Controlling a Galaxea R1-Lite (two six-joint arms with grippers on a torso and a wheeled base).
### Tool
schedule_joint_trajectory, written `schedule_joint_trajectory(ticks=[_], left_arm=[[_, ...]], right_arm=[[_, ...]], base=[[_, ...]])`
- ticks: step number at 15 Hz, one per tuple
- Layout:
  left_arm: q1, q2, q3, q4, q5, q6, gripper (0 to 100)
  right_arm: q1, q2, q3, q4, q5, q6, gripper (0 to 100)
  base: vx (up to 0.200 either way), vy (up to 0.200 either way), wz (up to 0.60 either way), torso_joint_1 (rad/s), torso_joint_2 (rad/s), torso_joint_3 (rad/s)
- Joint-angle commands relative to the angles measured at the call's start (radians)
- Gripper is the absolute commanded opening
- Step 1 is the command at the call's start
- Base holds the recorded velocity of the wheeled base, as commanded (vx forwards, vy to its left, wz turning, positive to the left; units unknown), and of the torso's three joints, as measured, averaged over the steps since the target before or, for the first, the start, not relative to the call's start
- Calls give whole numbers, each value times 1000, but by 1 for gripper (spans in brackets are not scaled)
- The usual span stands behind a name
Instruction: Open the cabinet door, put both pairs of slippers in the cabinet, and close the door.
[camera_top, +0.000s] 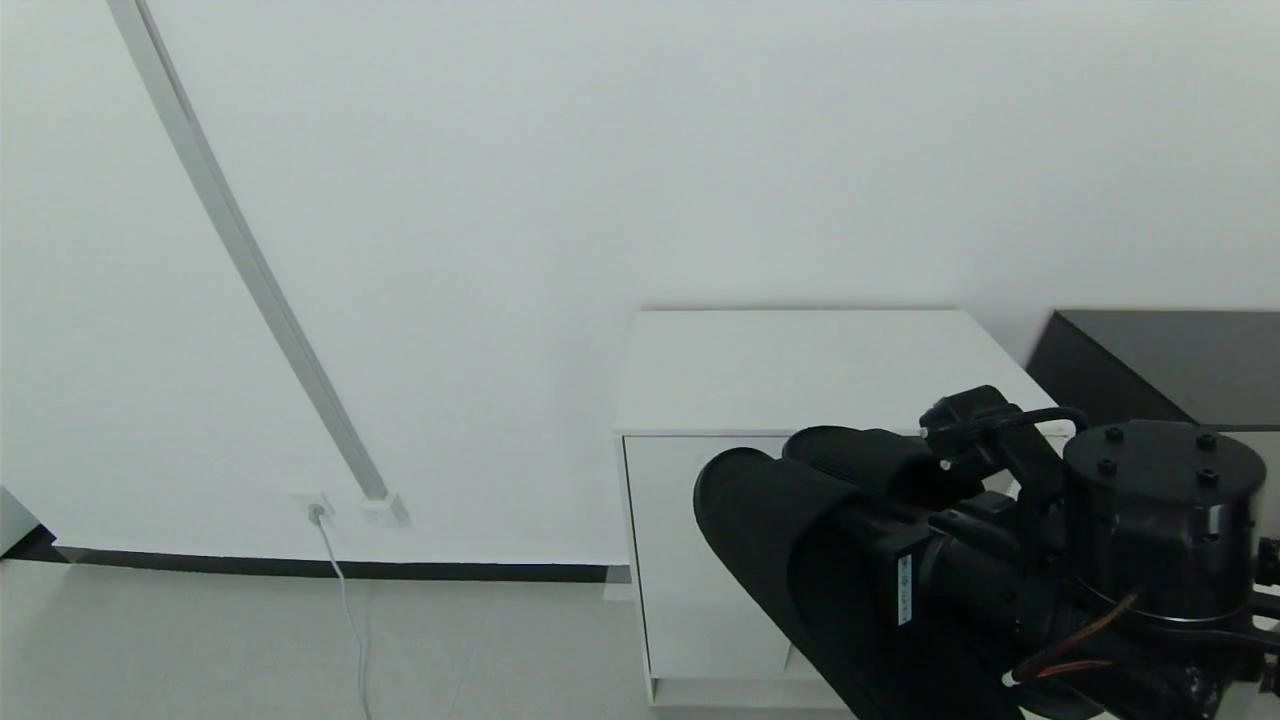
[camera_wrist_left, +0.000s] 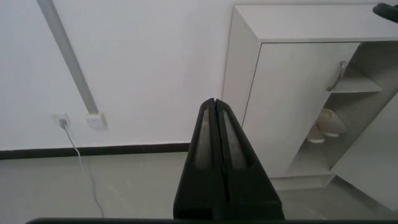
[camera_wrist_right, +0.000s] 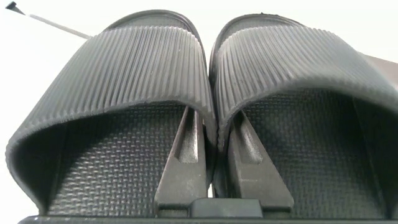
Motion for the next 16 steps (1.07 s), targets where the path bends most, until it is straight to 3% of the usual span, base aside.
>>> schedule_joint_trajectory(ticks=[1, 8, 16], left_arm=[[0, 1, 0, 0, 0, 0, 0], [0, 1, 0, 0, 2, 0, 0], [0, 1, 0, 0, 0, -2, 0]], right_arm=[[-1, 4, 2, 1, -1, -1, 0], [-1, 9, 2, 1, -2, -1, 0], [-1, 17, 2, 2, 3, 1, 0]], base=[[0, 0, 0, 0, 0, 0], [0, 0, 0, 0, 0, 0], [0, -200, 0, 5, 0, 4]])
